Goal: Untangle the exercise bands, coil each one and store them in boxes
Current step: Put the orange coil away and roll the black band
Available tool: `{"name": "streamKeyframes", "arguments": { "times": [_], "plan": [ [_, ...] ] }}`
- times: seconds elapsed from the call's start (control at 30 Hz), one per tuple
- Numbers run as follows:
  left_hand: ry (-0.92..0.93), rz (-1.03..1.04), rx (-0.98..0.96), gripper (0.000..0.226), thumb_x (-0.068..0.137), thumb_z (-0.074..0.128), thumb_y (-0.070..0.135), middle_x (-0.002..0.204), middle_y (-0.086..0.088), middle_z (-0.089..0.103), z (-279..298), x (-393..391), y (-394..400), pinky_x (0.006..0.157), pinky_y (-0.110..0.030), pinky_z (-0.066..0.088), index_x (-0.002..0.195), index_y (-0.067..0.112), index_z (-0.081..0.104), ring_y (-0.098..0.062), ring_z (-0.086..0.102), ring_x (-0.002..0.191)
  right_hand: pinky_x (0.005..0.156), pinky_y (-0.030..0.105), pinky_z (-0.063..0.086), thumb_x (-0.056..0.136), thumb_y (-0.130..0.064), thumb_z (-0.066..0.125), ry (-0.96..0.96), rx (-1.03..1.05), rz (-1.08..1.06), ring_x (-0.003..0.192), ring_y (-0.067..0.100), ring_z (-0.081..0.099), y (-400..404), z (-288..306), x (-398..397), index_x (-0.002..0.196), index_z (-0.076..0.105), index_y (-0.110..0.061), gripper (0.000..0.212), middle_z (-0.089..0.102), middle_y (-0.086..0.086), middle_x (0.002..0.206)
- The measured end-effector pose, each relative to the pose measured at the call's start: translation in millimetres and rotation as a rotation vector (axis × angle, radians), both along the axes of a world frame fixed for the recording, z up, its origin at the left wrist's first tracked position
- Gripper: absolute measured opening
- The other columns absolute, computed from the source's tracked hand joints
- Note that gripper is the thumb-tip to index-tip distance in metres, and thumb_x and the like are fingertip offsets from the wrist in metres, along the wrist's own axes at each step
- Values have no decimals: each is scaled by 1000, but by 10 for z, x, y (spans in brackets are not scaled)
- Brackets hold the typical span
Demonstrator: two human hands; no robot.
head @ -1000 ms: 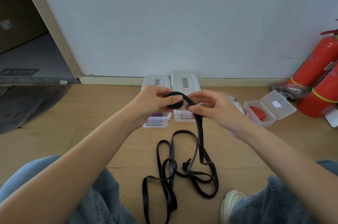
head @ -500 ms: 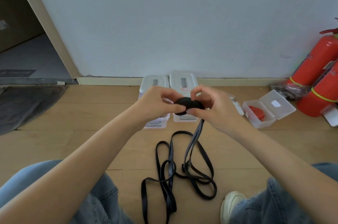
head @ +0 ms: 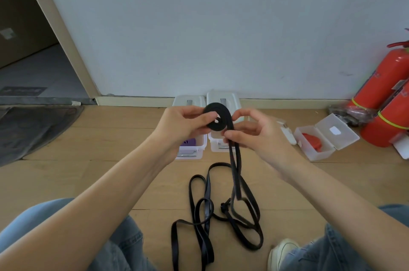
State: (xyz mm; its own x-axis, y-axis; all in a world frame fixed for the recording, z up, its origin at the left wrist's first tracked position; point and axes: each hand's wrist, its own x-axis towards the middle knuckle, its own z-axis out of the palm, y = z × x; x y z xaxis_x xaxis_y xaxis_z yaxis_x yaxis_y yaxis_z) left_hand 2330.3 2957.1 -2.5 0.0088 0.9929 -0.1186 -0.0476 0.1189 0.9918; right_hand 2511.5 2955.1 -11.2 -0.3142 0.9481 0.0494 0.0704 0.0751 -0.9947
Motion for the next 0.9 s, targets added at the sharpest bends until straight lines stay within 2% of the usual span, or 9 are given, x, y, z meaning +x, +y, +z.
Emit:
{"name": "streamKeyframes", "arguments": {
  "times": [0.13,0.2,0.27,0.33,0.4,0.57,0.7,0.83,0.9],
  "plan": [
    [-28,-49,-24,16,79,70,11,92,-6,73,-88,104,-51,73,-20,56,95,7,69,-16,71,84,74,30,57,78,-7,70,15,17,-80,74,24,70,6,-9,21,90,57,-13,19,73,8,79],
    [112,-137,-28,17,79,71,11,92,-5,73,-68,75,-43,72,-16,55,96,9,68,-15,70,86,77,29,56,78,-8,70,-106,99,-89,74,19,70,30,-7,57,89,61,-18,17,73,4,76],
    [314,-244,-14,20,80,71,12,91,-2,74,-43,40,-31,74,-14,53,99,13,68,-13,70,88,73,17,51,79,-9,70,-301,276,-57,73,4,66,44,26,72,86,64,-31,23,71,-6,74],
    [316,-352,-19,19,82,67,10,90,0,74,-25,55,-55,74,-16,55,100,15,68,-9,69,86,71,8,45,80,-8,68,-443,422,9,79,-4,61,49,59,67,87,61,-42,35,67,-14,80],
    [303,-409,-2,17,85,64,6,85,4,73,-25,88,-86,72,-17,55,95,18,68,-5,69,82,73,12,46,83,-7,65,-481,472,62,85,2,59,45,67,51,90,61,-45,39,65,-7,87],
    [151,-307,7,22,85,63,8,88,-5,74,13,21,-40,69,-17,55,107,8,66,-13,71,83,76,13,48,82,-9,67,-220,286,12,87,3,64,73,90,62,98,66,-37,33,71,-8,91],
    [-73,-292,-34,21,86,61,11,94,-8,74,45,14,-25,73,-22,56,106,9,67,-20,71,88,71,20,54,79,-12,70,47,33,-52,78,16,70,85,77,89,93,63,-21,18,73,-3,84],
    [-134,-248,-74,21,87,60,8,99,-12,72,-19,81,-36,73,-21,56,108,5,65,-22,70,89,74,25,56,79,-7,70,-14,77,-82,73,17,69,68,5,33,90,60,-19,19,73,-1,77],
    [46,-287,-49,24,86,62,8,100,-9,72,-36,75,-44,75,-19,56,110,7,65,-14,69,90,71,19,54,79,-6,70,-128,161,-73,73,10,69,67,27,48,89,61,-21,20,73,-3,76]
  ]
}}
